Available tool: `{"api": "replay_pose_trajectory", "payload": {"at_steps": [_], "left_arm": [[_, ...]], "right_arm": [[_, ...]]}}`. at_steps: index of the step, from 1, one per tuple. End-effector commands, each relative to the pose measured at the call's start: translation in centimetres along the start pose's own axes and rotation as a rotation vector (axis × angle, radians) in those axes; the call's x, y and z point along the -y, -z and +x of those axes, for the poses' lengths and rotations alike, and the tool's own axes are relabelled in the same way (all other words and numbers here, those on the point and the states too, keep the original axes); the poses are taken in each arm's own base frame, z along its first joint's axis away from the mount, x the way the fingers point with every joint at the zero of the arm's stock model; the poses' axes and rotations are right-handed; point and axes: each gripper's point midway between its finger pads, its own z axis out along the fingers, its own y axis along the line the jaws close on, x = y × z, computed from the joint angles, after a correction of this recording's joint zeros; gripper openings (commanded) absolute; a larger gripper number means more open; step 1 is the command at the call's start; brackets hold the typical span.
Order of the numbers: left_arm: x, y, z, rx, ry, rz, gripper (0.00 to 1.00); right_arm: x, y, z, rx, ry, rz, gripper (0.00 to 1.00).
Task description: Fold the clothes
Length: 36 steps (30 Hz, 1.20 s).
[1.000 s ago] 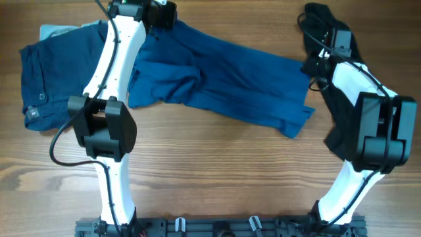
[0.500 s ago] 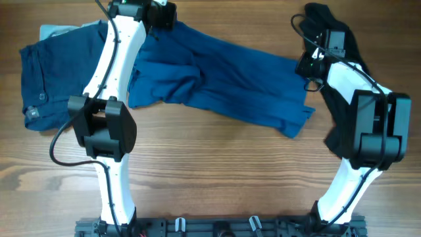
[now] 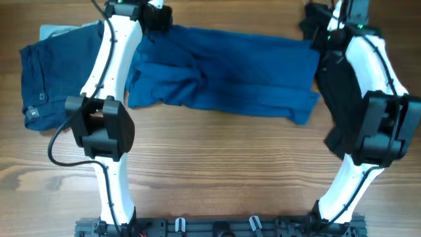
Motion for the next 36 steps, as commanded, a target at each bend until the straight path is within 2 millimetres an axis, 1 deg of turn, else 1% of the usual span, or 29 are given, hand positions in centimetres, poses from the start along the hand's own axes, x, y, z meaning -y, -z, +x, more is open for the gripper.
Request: {"api": "replay_pose_trajectory", "payload": {"at_steps": [1, 3, 5, 7, 9, 10, 11, 12, 13, 14, 15, 17, 18, 20, 21, 23, 25, 28, 29, 30, 31, 32, 33, 34, 35, 36], "left_arm": [[-2.2, 0.8, 0.6, -0.021, 0.031, -0.026, 0.04], [-3.5, 1.2, 0.8, -0.026, 0.050, -0.039, 0.04], [-4.8, 1.4, 0.9, -0.020, 0.067, -0.054, 0.04], [-5.3, 1.4, 1.0, -0.021, 0.071, -0.059, 0.04], [-5.3, 1.4, 1.0, -0.021, 0.072, -0.058, 0.05], [-5.0, 1.4, 1.0, -0.024, 0.068, -0.055, 0.08], [-4.7, 1.7, 1.2, -0.032, 0.065, -0.051, 0.15], [-4.2, 1.9, 1.5, -0.049, 0.060, -0.045, 0.19], [-3.9, 2.0, 1.9, -0.066, 0.057, -0.041, 0.20], [-3.5, 2.4, 2.9, -0.111, 0.056, -0.032, 0.21], [-3.2, 2.7, 4.7, -0.186, 0.060, -0.022, 0.20], [-2.8, 3.4, 7.3, -0.294, 0.069, -0.008, 0.15], [-2.6, 3.7, 8.3, -0.337, 0.071, -0.002, 0.13], [-2.5, 4.1, 9.3, -0.380, 0.072, 0.003, 0.08], [-2.8, 4.3, 9.8, -0.402, 0.069, -0.016, 0.04], [-3.6, 4.7, 10.8, -0.447, 0.058, -0.067, 0.04], [-3.6, 5.2, 11.6, -0.487, 0.058, -0.071, 0.04], [-4.1, 5.3, 12.6, -0.520, 0.072, -0.071, 0.04], [-4.5, 5.1, 13.2, -0.535, 0.081, -0.073, 0.04], [-4.7, 4.9, 13.7, -0.548, 0.087, -0.072, 0.05], [-4.8, 4.6, 14.3, -0.562, 0.092, -0.071, 0.12], [-4.8, 4.3, 14.8, -0.577, 0.093, -0.069, 0.26], [-4.7, 3.9, 15.5, -0.592, 0.092, -0.067, 0.48], [-4.6, 3.5, 16.1, -0.604, 0.092, -0.064, 0.74], [-4.5, 3.3, 16.4, -0.612, 0.091, -0.063, 0.92], [-4.5, 3.1, 16.6, -0.614, 0.092, -0.063, 1.00]], "right_arm": [[-1.2, 3.0, -0.4, -0.068, 0.161, -0.055, 0.04], [-1.2, 4.3, 0.3, -0.125, 0.164, -0.087, 0.04], [-0.9, 5.5, 1.6, -0.186, 0.128, -0.127, 0.04], [-0.5, 6.0, 2.6, -0.229, 0.103, -0.145, 0.04], [0.0, 6.5, 3.1, -0.252, 0.091, -0.140, 0.04], [0.2, 7.2, 2.9, -0.245, 0.090, -0.140, 0.04], [0.1, 8.0, 2.7, -0.233, 0.089, -0.148, 0.04], [-0.1, 8.9, 2.5, -0.223, 0.086, -0.159, 0.04], [-0.3, 9.7, 2.6, -0.224, 0.076, -0.167, 0.04], [-0.5, 10.4, 2.9, -0.237, 0.070, -0.172, 0.04], [-0.9, 11.1, 3.9, -0.278, 0.033, -0.186, 0.04], [-0.8, 11.8, 6.0, -0.369, -0.009, -0.176, 0.04], [-0.6, 12.1, 6.7, -0.403, -0.027, -0.165, 0.04], [0.0, 12.5, 7.8, -0.455, -0.077, -0.118, 0.04], [0.2, 12.7, 8.3, -0.478, -0.089, -0.101, 0.04], [0.6, 12.9, 9.2, -0.516, -0.099, -0.072, 0.04], [0.9, 12.8, 10.4, -0.556, -0.103, -0.060, 0.04], [1.2, 12.0, 12.3, -0.616, -0.113, -0.051, 0.04], [1.4, 11.5, 13.1, -0.633, -0.118, -0.049, 0.04], [1.4, 11.0, 13.6, -0.640, -0.119, -0.049, 0.07], [1.5, 10.6, 14.0, -0.645, -0.121, -0.049, 0.28], [1.6, 10.2, 14.3, -0.648, -0.121, -0.049, 0.51], [1.7, 9.7, 14.7, -0.651, -0.124, -0.048, 0.67], [1.7, 9.4, 15.0, -0.653, -0.125, -0.048, 0.70], [1.8, 9.2, 15.1, -0.652, -0.125, -0.048, 0.72], [1.8, 9.0, 15.1, -0.647, -0.124, -0.048, 0.72]]}}
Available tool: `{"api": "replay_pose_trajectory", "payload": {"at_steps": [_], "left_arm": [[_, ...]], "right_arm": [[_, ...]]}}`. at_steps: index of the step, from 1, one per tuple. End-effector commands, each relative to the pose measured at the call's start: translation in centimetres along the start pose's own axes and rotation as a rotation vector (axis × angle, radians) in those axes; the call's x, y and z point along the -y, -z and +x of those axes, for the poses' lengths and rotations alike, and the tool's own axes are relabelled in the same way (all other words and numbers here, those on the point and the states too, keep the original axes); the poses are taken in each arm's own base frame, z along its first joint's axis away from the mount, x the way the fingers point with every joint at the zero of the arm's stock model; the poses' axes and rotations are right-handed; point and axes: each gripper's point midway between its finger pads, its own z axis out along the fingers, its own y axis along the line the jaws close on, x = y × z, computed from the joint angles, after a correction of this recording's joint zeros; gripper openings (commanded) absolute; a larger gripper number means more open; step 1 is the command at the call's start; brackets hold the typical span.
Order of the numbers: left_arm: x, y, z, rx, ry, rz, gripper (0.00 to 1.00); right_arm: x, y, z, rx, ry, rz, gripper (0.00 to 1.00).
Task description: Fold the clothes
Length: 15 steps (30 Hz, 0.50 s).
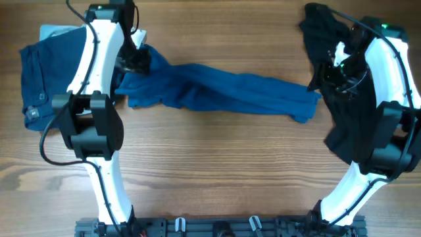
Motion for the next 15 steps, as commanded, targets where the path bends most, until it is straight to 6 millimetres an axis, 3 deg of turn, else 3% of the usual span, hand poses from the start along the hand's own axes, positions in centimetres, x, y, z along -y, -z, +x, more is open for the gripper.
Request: {"api": "replay_pose_trajectory", "payload": {"at_steps": [1, 5, 8, 11, 14, 15], "left_arm": [[-0.2, 0.6, 0.1, 0.023, 0.000, -0.009, 1.00], [-0.4, 0.9, -1.2, 0.081, 0.017, -0.015, 1.00], [-0.8, 3.1, -2.4, 0.175, 0.078, -0.021, 1.00], [-1.4, 7.7, -3.9, 0.343, 0.142, -0.029, 1.00], [-2.4, 12.6, -4.7, 0.505, 0.214, -0.045, 1.00], [-2.7, 13.3, -4.7, 0.527, 0.219, -0.047, 1.00]], "right_arm": [[0.3, 0.3, -0.3, 0.033, -0.001, 0.006, 0.73], [-0.3, -0.4, -1.4, 0.073, 0.014, -0.034, 0.74], [-0.6, -3.3, -0.8, 0.053, 0.028, -0.094, 0.75], [-0.5, -6.1, 0.3, 0.032, 0.030, -0.127, 0.75], [-1.0, -7.6, 0.1, 0.058, 0.040, -0.178, 0.69], [-1.0, -7.9, -0.1, 0.067, 0.045, -0.178, 0.66]]}}
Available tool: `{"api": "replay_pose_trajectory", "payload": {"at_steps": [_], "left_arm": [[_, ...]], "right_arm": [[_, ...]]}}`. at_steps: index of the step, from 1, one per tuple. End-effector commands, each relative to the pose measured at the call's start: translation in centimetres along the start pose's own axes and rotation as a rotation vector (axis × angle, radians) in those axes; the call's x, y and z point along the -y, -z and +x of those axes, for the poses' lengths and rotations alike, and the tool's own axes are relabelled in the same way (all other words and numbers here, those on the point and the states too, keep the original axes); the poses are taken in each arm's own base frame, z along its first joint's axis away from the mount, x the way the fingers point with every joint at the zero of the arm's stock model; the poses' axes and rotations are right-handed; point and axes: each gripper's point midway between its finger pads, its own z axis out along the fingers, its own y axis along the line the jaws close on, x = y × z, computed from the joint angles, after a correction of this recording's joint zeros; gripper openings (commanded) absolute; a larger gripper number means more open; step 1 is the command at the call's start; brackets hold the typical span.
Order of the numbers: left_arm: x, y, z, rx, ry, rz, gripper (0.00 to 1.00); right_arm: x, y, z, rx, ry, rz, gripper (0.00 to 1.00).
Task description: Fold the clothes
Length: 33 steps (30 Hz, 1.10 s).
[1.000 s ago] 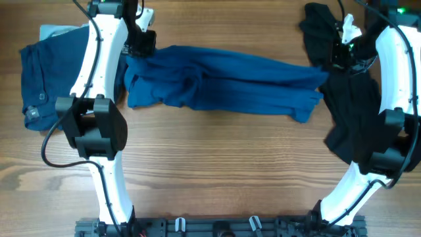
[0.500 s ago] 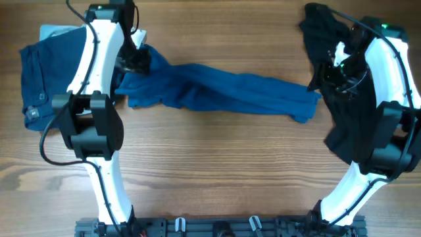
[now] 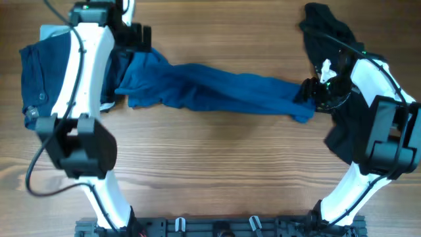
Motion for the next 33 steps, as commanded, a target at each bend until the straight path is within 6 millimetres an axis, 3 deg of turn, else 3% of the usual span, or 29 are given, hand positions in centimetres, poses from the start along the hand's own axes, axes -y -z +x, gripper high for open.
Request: {"api": "replay_pose_trajectory", "payload": {"at_steps": [1, 2, 3, 4, 5, 7, 10, 11, 13, 15, 17, 19, 25, 30, 33], "left_arm": [[-1.5, 3.4, -1.4, 0.093, 0.067, -0.027, 1.00], [-1.6, 3.3, -1.4, 0.091, 0.069, -0.028, 1.00], [-1.7, 3.1, -1.2, 0.079, 0.070, -0.030, 1.00], [-1.7, 2.9, -1.0, 0.071, 0.069, -0.030, 1.00], [-1.7, 2.8, -1.0, 0.068, 0.069, -0.030, 1.00], [-1.7, 2.8, -0.9, 0.065, 0.069, -0.030, 1.00], [-1.7, 2.8, -0.6, 0.052, 0.068, -0.030, 1.00], [-1.7, 2.8, -0.5, 0.051, 0.068, -0.030, 1.00], [-1.7, 2.8, -0.5, 0.051, 0.068, -0.030, 1.00], [-1.7, 2.8, -0.5, 0.051, 0.068, -0.030, 1.00], [-1.7, 2.8, -0.5, 0.051, 0.067, -0.030, 1.00], [-1.7, 2.8, -0.5, 0.051, 0.067, -0.030, 1.00], [-1.7, 2.8, -0.5, 0.051, 0.067, -0.030, 1.00], [-1.7, 2.8, -0.5, 0.051, 0.067, -0.030, 1.00], [-1.6, 2.8, -0.5, 0.050, 0.067, -0.026, 1.00]], "right_arm": [[-0.6, -0.7, 0.0, 0.026, 0.022, -0.048, 0.59], [-0.5, -1.0, 0.0, 0.032, 0.025, -0.048, 0.49], [-0.3, -1.8, 0.1, 0.041, 0.025, -0.047, 0.33], [-0.1, -2.4, 0.1, 0.052, -0.005, -0.044, 0.10], [0.2, -2.5, -0.1, 0.063, -0.033, -0.039, 0.04], [0.4, -1.2, -1.2, 0.100, -0.052, -0.043, 0.04], [1.3, 5.1, -3.9, 0.208, -0.057, -0.043, 0.04], [1.7, 8.2, -4.6, 0.254, -0.064, -0.041, 0.04], [2.3, 11.6, -5.3, 0.299, -0.070, -0.034, 0.05], [3.0, 13.3, -5.2, 0.304, -0.050, -0.025, 0.04], [4.3, 13.7, -4.8, 0.297, -0.033, 0.008, 0.04], [4.0, 13.9, -4.9, 0.303, -0.027, -0.017, 0.04], [-0.8, 12.5, -4.6, 0.266, 0.112, -0.083, 0.04], [-9.0, 9.5, -2.7, 0.173, 0.266, -0.125, 0.04], [-15.0, 7.3, -1.0, 0.138, 0.383, -0.137, 0.04]]}}
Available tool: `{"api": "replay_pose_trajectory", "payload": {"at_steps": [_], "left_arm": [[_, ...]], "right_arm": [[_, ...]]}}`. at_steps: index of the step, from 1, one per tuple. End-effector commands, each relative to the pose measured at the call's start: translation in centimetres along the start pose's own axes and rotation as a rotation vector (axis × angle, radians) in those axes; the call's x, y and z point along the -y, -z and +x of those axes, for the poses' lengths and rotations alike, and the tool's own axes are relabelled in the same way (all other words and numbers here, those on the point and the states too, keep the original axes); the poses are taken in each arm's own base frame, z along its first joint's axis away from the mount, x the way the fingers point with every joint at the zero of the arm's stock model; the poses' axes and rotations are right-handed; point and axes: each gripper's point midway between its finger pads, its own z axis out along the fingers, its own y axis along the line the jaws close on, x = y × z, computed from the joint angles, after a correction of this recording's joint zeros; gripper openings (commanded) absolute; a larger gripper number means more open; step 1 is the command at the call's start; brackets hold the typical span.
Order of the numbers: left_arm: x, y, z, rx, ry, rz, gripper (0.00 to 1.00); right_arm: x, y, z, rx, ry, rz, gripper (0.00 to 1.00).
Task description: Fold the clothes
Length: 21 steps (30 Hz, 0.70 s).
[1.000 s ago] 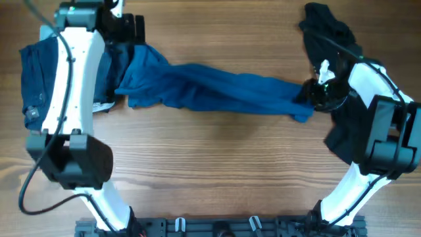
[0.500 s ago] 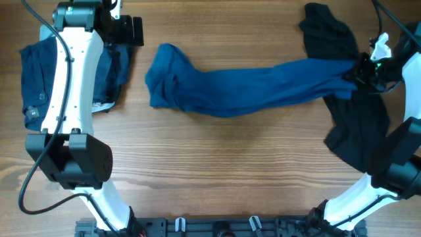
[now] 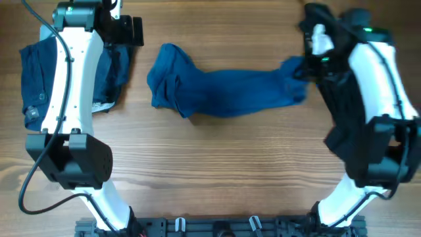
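Note:
A blue garment [image 3: 223,92] lies bunched in a short band across the middle of the table. Its left end [image 3: 168,69] is folded into a lump and lies free. The right end [image 3: 294,68] rises toward my right gripper [image 3: 306,66], which is shut on it. My left gripper [image 3: 129,31] hangs at the back left, apart from the blue garment, over the edge of the dark blue pile [image 3: 39,79]. It looks open and empty.
The pile of folded dark blue clothes sits at the far left under the left arm. A black garment [image 3: 342,112] lies heaped at the right edge beneath the right arm. Bare wood [image 3: 217,171] runs along the front.
The left gripper has let go of the garment's left end, which now lies further right in a lump. The right gripper has moved toward the back with the right end. The garment is shorter.
At first the blue garment was spread wide along the back, with a gripper at each far corner. Then it was a narrow band, the left gripper at its left end and the right gripper reaching its right end. Now only the right gripper holds it.

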Motion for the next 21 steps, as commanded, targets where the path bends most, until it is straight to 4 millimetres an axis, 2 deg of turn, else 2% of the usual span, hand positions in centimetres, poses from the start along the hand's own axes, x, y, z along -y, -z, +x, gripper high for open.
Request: {"api": "replay_pose_trajectory", "payload": {"at_steps": [1, 4, 5, 7, 8, 9, 12, 13, 14, 15, 17, 21], "left_arm": [[-0.3, 0.0, -0.1, 0.001, 0.019, -0.005, 1.00], [-0.3, 0.0, -0.1, 0.001, 0.019, -0.005, 1.00], [-0.3, 0.0, -0.1, 0.001, 0.019, -0.005, 1.00], [-0.3, 0.0, -0.1, 0.000, 0.019, -0.005, 1.00], [-0.3, 0.0, -0.1, 0.000, 0.019, -0.005, 1.00], [-0.3, 0.0, 0.0, -0.001, 0.019, -0.005, 1.00], [-0.3, 0.0, -0.1, 0.001, 0.019, -0.005, 1.00], [-0.3, 0.0, -0.1, 0.001, 0.019, -0.004, 1.00], [-0.3, 0.0, -0.1, 0.001, 0.018, -0.003, 1.00], [-0.2, 0.0, -0.1, 0.000, 0.018, 0.001, 1.00], [-0.1, 0.0, 0.0, 0.000, 0.018, 0.007, 1.00], [0.3, 0.0, 0.0, -0.001, 0.018, 0.030, 1.00]], "right_arm": [[-5.6, -1.6, -0.4, 0.003, 0.093, -0.041, 0.04], [-9.5, -3.7, -0.6, 0.019, 0.169, -0.012, 0.05], [-9.8, -4.1, -0.6, 0.020, 0.174, 0.006, 0.05], [-9.4, -5.1, -0.3, 0.005, 0.165, 0.068, 0.05], [-8.5, -5.3, -0.1, -0.008, 0.133, 0.110, 0.04], [-7.4, -5.5, 0.3, -0.028, 0.107, 0.153, 0.04], [-6.7, -5.3, 0.5, -0.043, 0.107, 0.168, 0.06], [-6.7, -5.3, 0.6, -0.045, 0.116, 0.168, 0.21], [-6.7, -5.4, 0.6, -0.048, 0.118, 0.168, 0.47], [-6.7, -5.4, 0.7, -0.052, 0.125, 0.167, 0.80], [-7.0, -5.4, 0.8, -0.058, 0.145, 0.153, 0.93], [-7.8, -5.4, 1.0, -0.064, 0.164, 0.101, 0.94]]}}
